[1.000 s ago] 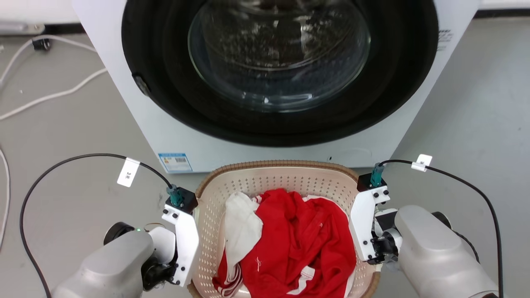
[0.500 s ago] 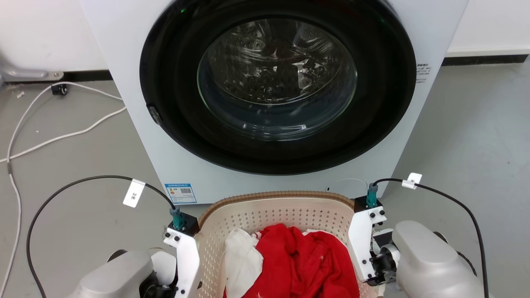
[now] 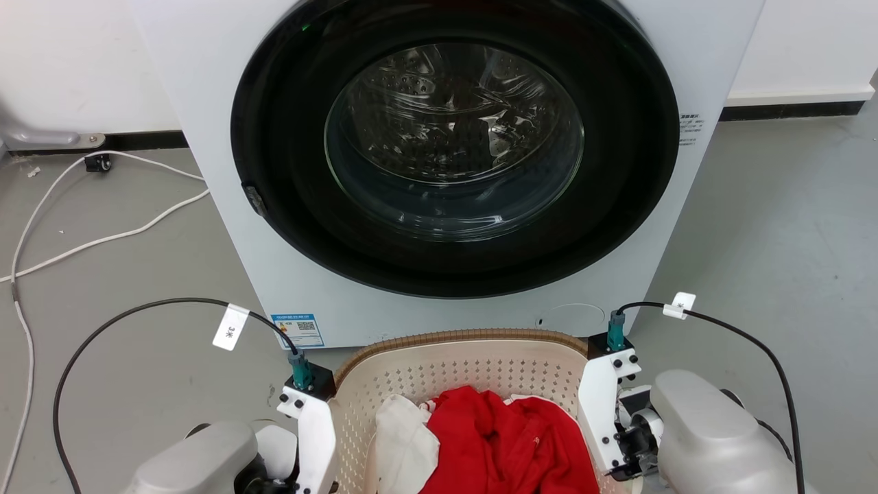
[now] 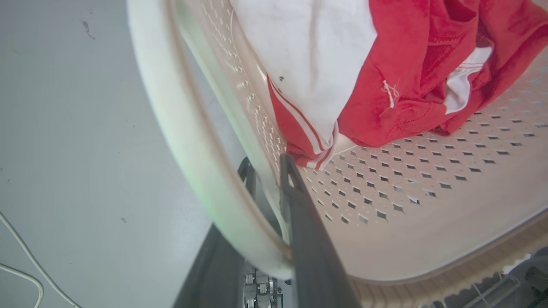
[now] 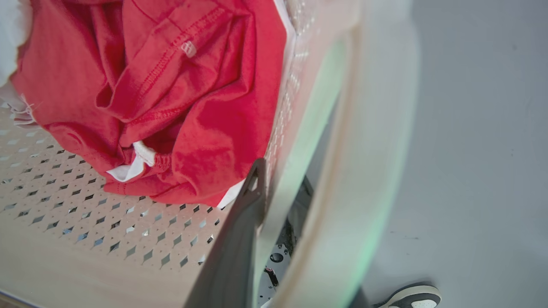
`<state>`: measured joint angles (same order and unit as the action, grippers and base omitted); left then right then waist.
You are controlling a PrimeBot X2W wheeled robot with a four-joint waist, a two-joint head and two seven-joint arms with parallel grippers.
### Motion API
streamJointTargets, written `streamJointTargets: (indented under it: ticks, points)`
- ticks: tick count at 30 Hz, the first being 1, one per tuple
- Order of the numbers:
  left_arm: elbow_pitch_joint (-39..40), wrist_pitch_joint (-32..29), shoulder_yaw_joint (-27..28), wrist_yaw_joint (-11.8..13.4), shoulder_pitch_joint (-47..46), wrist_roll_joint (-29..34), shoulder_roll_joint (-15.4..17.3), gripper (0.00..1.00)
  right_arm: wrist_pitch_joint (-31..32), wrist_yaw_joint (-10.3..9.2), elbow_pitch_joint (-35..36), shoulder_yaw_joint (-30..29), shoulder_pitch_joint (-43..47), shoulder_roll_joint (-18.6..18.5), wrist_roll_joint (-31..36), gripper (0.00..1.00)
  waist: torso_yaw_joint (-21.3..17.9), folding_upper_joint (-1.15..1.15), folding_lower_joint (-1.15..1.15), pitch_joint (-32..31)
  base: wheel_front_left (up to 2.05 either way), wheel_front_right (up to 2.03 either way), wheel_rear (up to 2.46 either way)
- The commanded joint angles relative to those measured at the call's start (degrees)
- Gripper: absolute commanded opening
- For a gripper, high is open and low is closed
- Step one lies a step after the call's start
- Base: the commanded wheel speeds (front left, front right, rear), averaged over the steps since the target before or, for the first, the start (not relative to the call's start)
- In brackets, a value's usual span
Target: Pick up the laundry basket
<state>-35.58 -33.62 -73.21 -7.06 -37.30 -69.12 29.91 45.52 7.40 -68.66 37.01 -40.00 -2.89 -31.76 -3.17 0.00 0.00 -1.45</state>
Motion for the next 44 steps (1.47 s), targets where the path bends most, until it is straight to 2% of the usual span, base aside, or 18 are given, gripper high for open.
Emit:
streamJointTargets:
  ticks: [1,44]
  points:
    - [0.66,-0.61,-0.34,-0.66,1.02,0.08,-0.43,0.00,0.04,0.16,0.13,0.43,-1.19,0.02,-0.08,0.00,0.03,0.00,0.00,0.04,0.00,0.00,0.00]
    - [0.87,-2.29,-0.36,-0.68,-0.30,-0.78,-0.28,0.00,-0.18,0.16,-0.92,3.31,-2.76,0.08,-3.93,0.00,0.10,0.00,0.00,0.79,0.00,0.00,0.00]
